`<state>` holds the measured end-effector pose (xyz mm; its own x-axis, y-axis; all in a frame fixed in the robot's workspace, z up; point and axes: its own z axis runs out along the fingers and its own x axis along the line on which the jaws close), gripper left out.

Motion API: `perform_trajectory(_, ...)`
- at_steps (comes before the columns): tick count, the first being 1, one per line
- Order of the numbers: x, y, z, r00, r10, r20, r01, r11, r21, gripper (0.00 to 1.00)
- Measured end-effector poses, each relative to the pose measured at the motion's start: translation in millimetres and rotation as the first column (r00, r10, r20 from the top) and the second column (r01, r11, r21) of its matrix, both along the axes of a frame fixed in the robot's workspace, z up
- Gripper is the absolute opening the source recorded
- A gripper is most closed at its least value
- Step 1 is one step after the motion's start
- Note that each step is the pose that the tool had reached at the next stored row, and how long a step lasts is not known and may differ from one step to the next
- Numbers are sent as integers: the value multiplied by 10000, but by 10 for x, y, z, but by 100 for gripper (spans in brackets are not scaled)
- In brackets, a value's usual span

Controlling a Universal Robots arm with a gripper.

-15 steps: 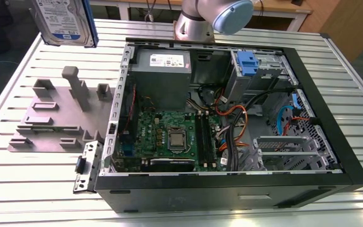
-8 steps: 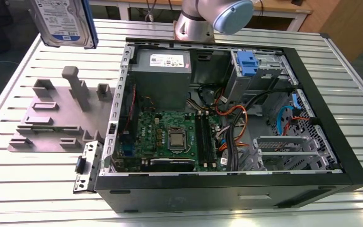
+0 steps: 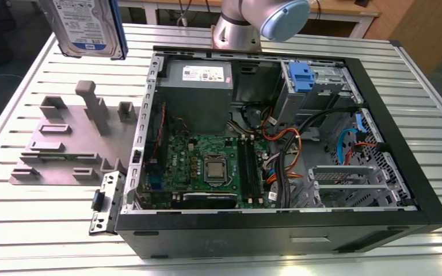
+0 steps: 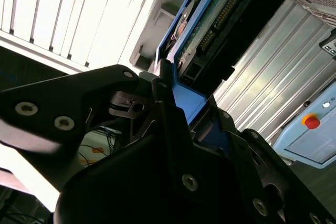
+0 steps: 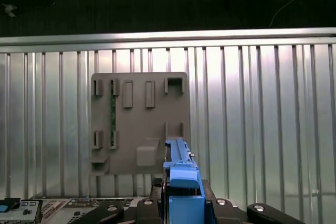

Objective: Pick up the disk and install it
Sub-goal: 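Pick up the disk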

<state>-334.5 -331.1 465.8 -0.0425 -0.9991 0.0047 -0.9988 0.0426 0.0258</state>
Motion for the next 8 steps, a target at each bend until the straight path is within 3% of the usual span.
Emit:
perform_trajectory(3, 5, 0, 12, 10000, -2, -3, 2, 10000, -7, 36)
perform_trajectory(8, 8, 0, 119, 10000, 0, -15, 0, 10000, -24, 36)
